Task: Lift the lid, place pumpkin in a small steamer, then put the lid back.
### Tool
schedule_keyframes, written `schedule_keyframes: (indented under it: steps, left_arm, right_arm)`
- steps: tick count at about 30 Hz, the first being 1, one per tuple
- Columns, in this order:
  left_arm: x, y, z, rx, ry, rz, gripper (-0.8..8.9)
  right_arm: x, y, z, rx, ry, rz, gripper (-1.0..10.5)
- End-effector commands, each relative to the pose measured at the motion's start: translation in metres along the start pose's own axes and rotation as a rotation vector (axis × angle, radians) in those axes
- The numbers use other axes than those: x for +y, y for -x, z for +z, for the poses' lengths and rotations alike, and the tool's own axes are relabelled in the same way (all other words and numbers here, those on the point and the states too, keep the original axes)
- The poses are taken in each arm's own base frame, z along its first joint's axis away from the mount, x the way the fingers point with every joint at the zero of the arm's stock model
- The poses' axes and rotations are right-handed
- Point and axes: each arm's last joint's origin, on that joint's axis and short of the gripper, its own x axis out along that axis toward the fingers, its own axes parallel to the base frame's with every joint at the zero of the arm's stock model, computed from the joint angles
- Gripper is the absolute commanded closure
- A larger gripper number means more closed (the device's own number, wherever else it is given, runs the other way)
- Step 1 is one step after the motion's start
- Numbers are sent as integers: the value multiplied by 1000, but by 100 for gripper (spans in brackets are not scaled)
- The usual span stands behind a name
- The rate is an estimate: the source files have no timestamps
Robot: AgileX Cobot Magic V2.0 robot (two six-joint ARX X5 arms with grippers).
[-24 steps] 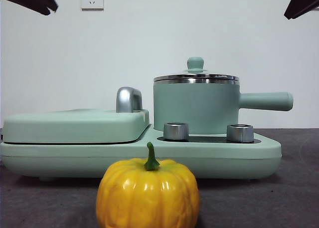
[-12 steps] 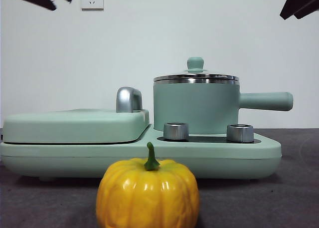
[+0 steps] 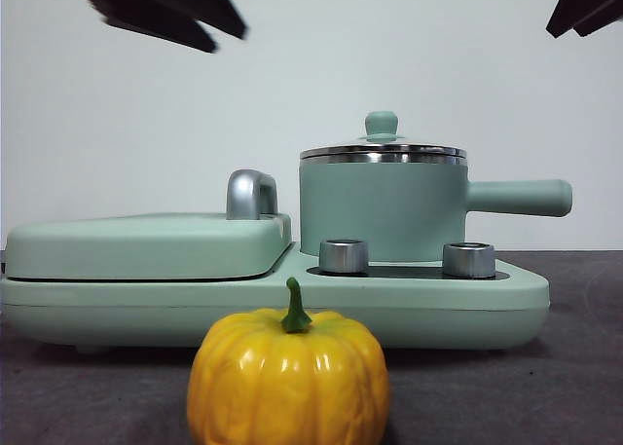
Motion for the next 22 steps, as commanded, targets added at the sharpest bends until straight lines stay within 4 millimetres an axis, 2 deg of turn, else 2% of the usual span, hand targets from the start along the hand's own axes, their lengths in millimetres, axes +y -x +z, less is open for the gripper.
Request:
schedule_keyframes:
  steps: [1,6,13,22]
  left_arm:
    - [-2,-18,7,-52,13,-11,512]
    - [-6,-51,8,-111,62,-39,512]
    - [-8,-90,16,-106,68,-63,512]
    - [-11,-130,22,-90,62,-99,512]
  right_arm:
    - [-1,2,7,-28,13,-6,692]
    - [-1,2,7,-30,9,-6,692]
    - [-1,2,7,-29,5,-6,692]
    - [-1,2,7,-29,5,-6,692]
